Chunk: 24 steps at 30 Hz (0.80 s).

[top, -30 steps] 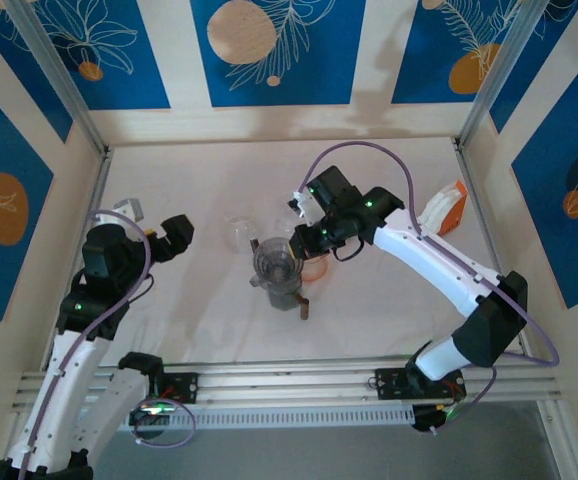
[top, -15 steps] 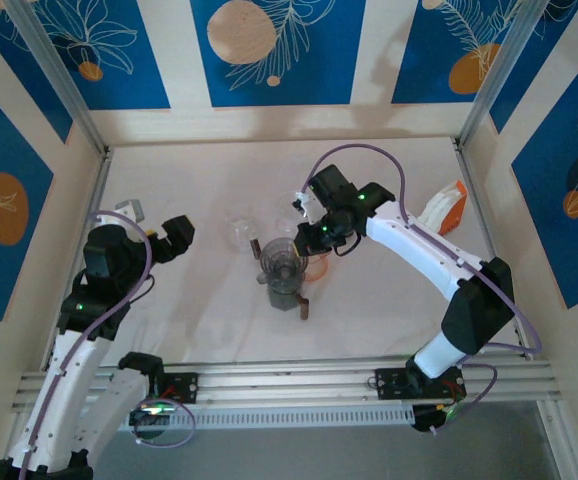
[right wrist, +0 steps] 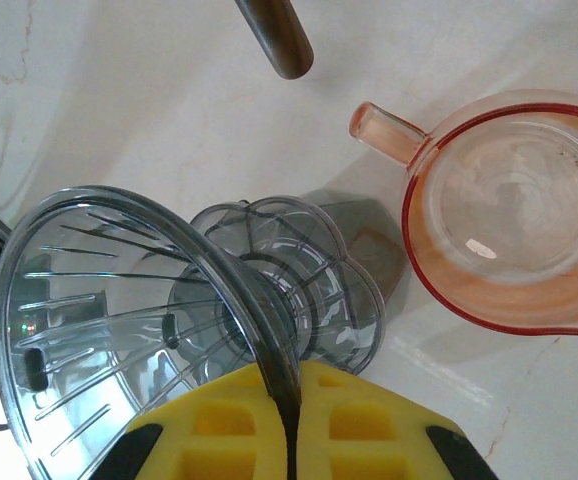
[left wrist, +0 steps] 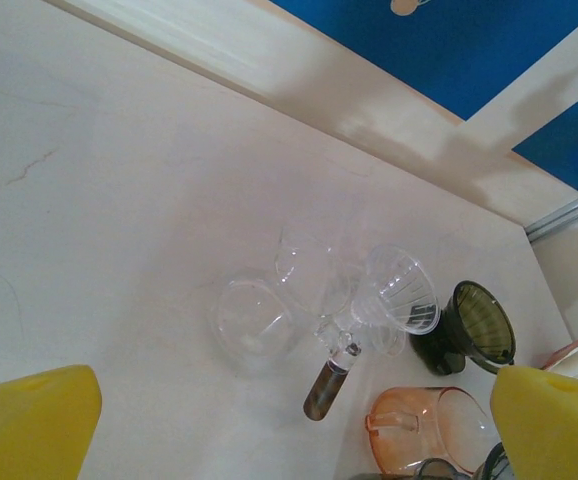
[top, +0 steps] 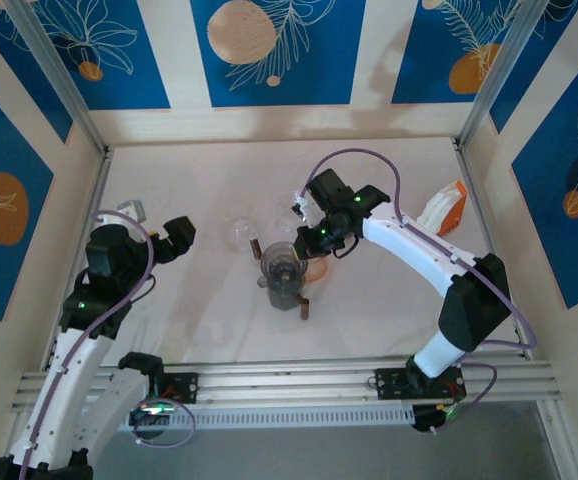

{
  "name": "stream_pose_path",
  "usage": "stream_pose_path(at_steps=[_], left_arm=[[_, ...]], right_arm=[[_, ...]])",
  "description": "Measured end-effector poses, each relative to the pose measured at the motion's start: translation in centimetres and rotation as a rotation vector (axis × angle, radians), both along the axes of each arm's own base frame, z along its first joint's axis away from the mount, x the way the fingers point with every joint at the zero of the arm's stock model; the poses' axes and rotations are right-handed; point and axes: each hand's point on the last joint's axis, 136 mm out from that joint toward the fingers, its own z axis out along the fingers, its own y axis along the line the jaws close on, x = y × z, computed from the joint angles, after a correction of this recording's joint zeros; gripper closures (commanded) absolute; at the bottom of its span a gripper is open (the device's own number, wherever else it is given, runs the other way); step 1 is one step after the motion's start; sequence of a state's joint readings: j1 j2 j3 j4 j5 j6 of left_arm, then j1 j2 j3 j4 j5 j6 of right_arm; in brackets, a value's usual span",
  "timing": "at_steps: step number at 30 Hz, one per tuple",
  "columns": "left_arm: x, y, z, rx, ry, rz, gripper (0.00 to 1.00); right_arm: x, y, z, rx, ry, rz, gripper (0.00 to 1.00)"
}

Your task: Place the coffee filter in the dripper

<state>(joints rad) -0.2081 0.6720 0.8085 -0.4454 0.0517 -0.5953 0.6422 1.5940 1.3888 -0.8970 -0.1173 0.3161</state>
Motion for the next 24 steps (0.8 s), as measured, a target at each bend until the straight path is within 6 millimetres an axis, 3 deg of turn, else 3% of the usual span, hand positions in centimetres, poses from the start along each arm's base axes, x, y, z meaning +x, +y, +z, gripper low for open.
stream_pose_path(at_steps=[5, 9, 11, 15, 19, 24], left_arm=[[0.0, 0.0, 0.0, 0.0, -0.001, 0.0, 0.0], [0.1, -0.1, -0.3, 0.0, 0.008, -0.004, 0.0], [0.2, -0.2, -0.5, -0.001, 0.015, -0.008, 0.0], [0.2, -0.4, -0.6, -0.006, 0.019, -0.021, 0.0], [0.3, -0.9, -0.7, -0.017, 0.016, -0.046, 0.0], [0.8, -2.4, -1.7, -0.046, 0.038, -0.115, 0.05]], right_arm=[[-0.3, 0.4, -0.2, 0.008, 0.002, 0.012, 0.9], [-0.5, 0.7, -0.2, 0.013, 0.004, 0.017, 0.73], [-0.6, 0.6, -0.4, 0.011, 0.01, 0.012, 0.6], [-0.6, 0.6, -0.6, 0.011, 0.009, 0.009, 0.46], [-0.2, 0.5, 0.5, 0.029, -0.023, -0.009, 0.42], [0.6, -0.9, 4.4, 0.085, -0.145, -0.072, 0.42]])
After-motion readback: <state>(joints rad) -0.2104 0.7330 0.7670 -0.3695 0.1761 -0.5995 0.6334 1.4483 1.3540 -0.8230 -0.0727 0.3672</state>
